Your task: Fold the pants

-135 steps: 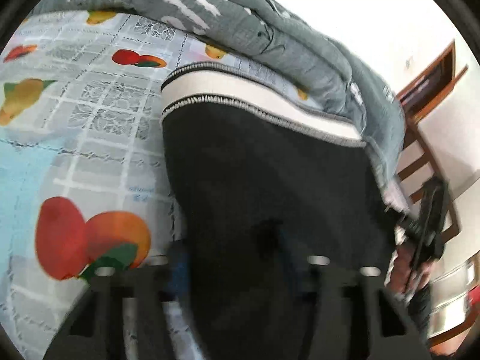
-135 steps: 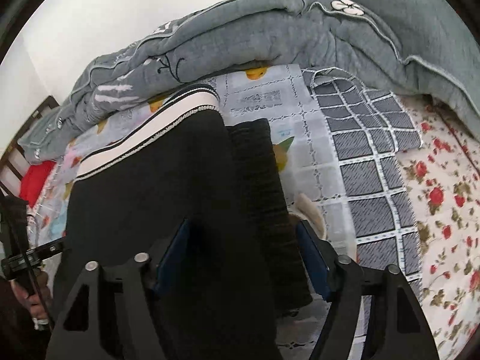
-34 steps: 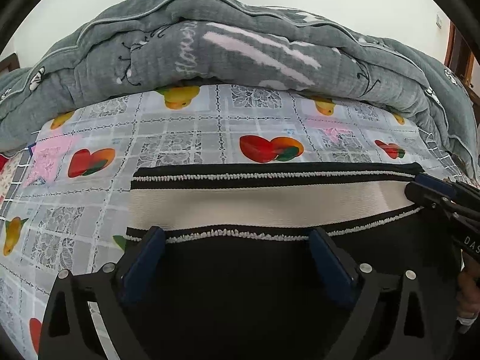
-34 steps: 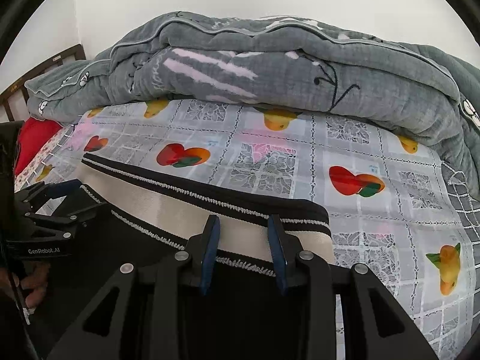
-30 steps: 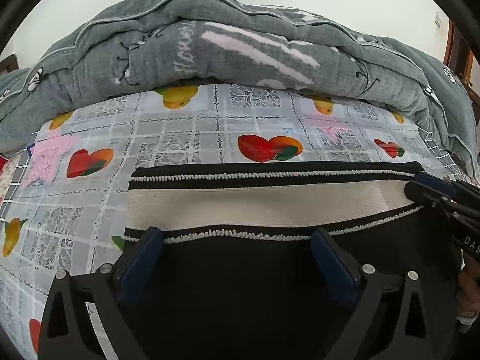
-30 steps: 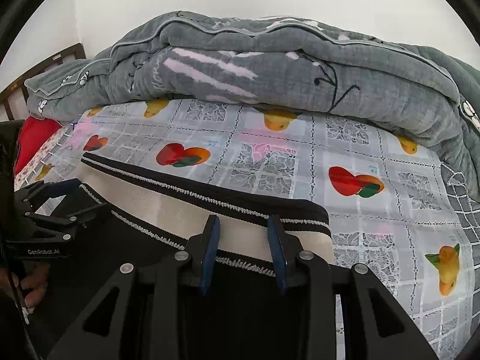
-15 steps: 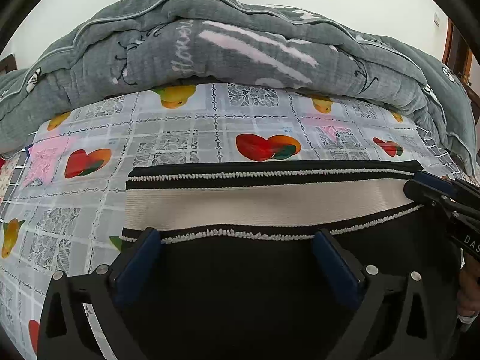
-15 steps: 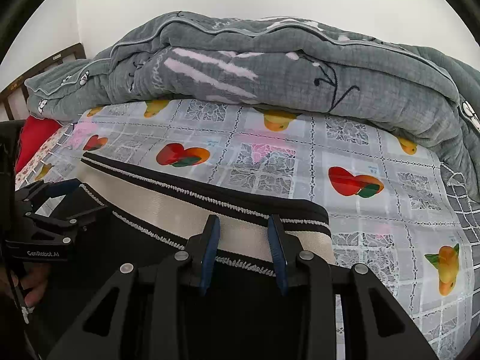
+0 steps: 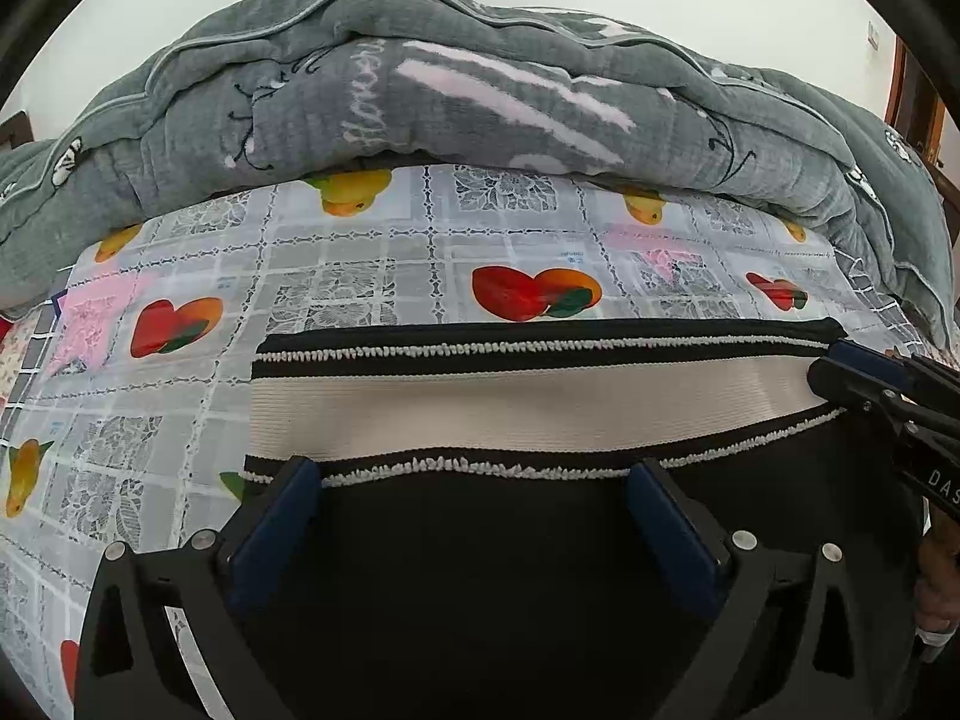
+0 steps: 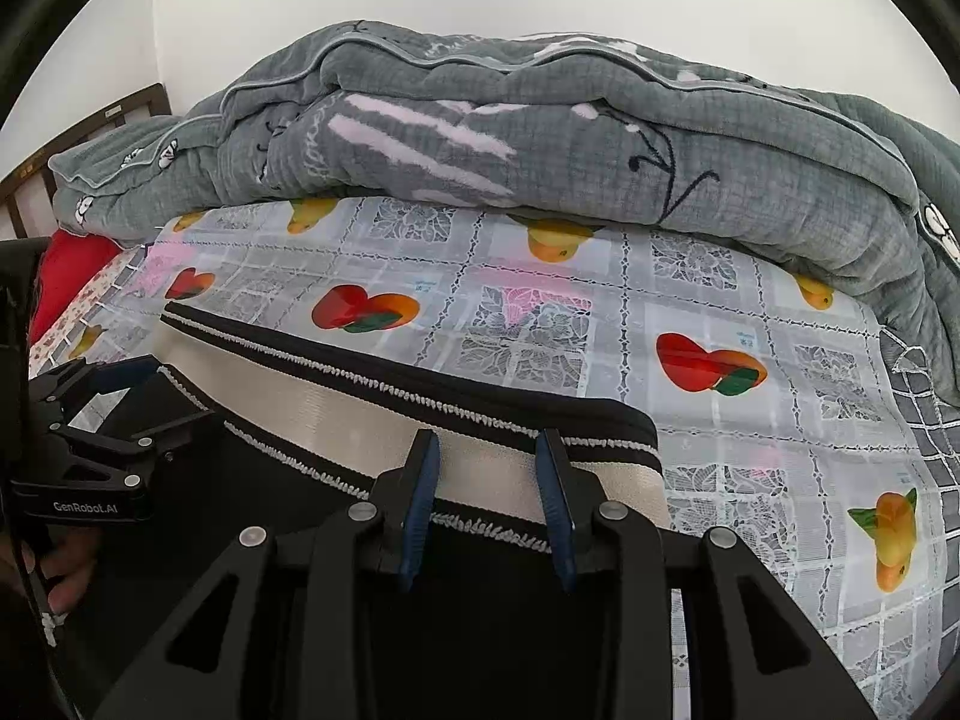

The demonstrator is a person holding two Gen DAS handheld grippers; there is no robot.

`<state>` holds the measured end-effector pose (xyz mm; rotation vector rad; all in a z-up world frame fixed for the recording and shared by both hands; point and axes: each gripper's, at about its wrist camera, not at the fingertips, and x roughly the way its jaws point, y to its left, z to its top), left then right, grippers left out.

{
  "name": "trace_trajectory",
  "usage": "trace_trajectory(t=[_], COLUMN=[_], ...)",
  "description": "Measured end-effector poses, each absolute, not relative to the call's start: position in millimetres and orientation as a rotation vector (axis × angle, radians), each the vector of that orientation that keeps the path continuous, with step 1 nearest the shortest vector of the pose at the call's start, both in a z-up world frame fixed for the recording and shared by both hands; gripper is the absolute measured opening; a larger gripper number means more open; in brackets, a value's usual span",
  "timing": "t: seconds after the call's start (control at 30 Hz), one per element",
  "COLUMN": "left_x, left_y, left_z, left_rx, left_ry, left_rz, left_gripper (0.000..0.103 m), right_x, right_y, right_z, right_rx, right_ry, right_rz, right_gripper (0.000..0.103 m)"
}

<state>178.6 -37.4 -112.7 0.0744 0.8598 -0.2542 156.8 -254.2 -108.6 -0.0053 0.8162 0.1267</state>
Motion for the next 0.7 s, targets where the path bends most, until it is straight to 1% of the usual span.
trace_trajectory(t=[0.23,0.3,0.4,0.43,0.47,0.57,0.7], left_x=[166,154,140,135,128,112,91], left_y=[-36,-33,-26,-23,-21,-15,-6], left_z=[-110,-110,-108,-107,-106,-106,-105], left_rx=[0.121,0.13,0.133,0.13,0.131,0.152,0.111], left_ry=[0.926,0.944,0.979,0.985,0.987,0.999,1.023], left_rz=[-0.253,-0.262,-0.273,-0.278,-0.283,-0.284,-0.282], left_gripper=[0.103,0.103,0.103,0.103,0.103,0.103,0.103], right_x=[154,150,142,138,134,120,94], right_y=[-253,-255,-257,-258,-258,-257,-261], right_z=[-106,-104,-100,-98,-97,-98,-101], right_rx=[-0.048,-0.044,-0.044,-0.035,-0.032,-0.034,-0.021], right_ry=[0.829,0.832,0.864,0.884,0.894,0.915,0.919], right_rz=[0.137,0.135,0.128,0.137,0.142,0.144,0.134], right_gripper=[0.034,0.035,0.042,0.048,0.051,0.051,0.051])
